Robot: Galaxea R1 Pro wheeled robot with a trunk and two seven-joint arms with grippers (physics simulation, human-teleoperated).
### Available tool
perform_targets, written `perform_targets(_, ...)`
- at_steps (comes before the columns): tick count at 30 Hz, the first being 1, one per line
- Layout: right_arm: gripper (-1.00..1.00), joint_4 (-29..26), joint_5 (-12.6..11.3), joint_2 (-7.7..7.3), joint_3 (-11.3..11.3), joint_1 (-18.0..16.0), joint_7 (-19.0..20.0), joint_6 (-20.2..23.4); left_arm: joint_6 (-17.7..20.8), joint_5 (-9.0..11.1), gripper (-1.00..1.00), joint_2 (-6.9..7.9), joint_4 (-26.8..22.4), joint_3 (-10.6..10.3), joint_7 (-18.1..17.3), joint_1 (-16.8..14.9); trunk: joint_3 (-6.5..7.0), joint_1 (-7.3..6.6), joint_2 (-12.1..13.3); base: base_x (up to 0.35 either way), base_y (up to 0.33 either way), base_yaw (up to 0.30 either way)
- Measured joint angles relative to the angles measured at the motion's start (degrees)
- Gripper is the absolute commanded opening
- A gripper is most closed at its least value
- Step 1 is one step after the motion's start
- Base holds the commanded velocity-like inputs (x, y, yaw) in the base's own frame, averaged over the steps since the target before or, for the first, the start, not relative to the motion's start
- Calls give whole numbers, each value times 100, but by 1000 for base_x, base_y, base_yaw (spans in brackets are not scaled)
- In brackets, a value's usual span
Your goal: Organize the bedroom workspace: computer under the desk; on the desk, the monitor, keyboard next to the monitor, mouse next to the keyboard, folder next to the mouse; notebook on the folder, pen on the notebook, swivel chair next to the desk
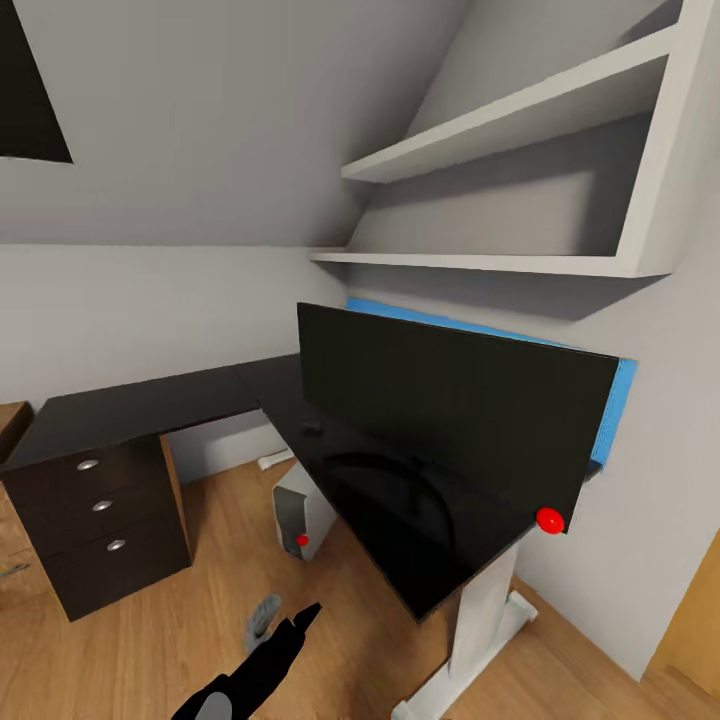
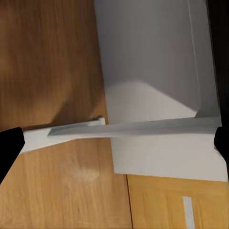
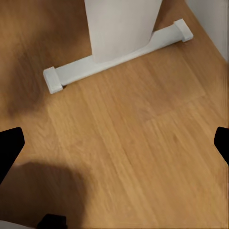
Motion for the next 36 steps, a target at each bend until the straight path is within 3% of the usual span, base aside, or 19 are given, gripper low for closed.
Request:
perform_targets(12,100,-17,-65,1,-208,-185,2,16,8,7,100,5,0,12,38,8,0,1,0,-213,-291,267)
perform_targets(17,100,-29,-510,5,-435,-686,-12,288,9,10,100,5,6,53,43,13,0,1,0,-235,-272,267)
perform_targets(21,100,-125,-823,12,-688,-1159,-19,793,11,11,100,5,8,183,38,16,1,1,0,-237,-270,267)
perform_targets(26,100,-470,-951,44,-1006,-1481,-38,1232,10,10,100,5,8,240,37,23,0,1,0,-238,-269,268)
perform_targets(31,100,-803,-1066,342,-1597,-1883,-431,1509,11,5,100,5,9,260,37,26,1,1,0,-238,-269,273)
perform_targets(34,100,-1042,-1127,559,-1824,-2078,-673,1876,16,1,100,5,8,264,40,27,2,1,0,-238,-269,275)
perform_targets(36,100,-1179,-1144,620,-1884,-2130,-739,2038,17,-2,100,5,8,265,42,27,1,1,0,-238,-269,275)
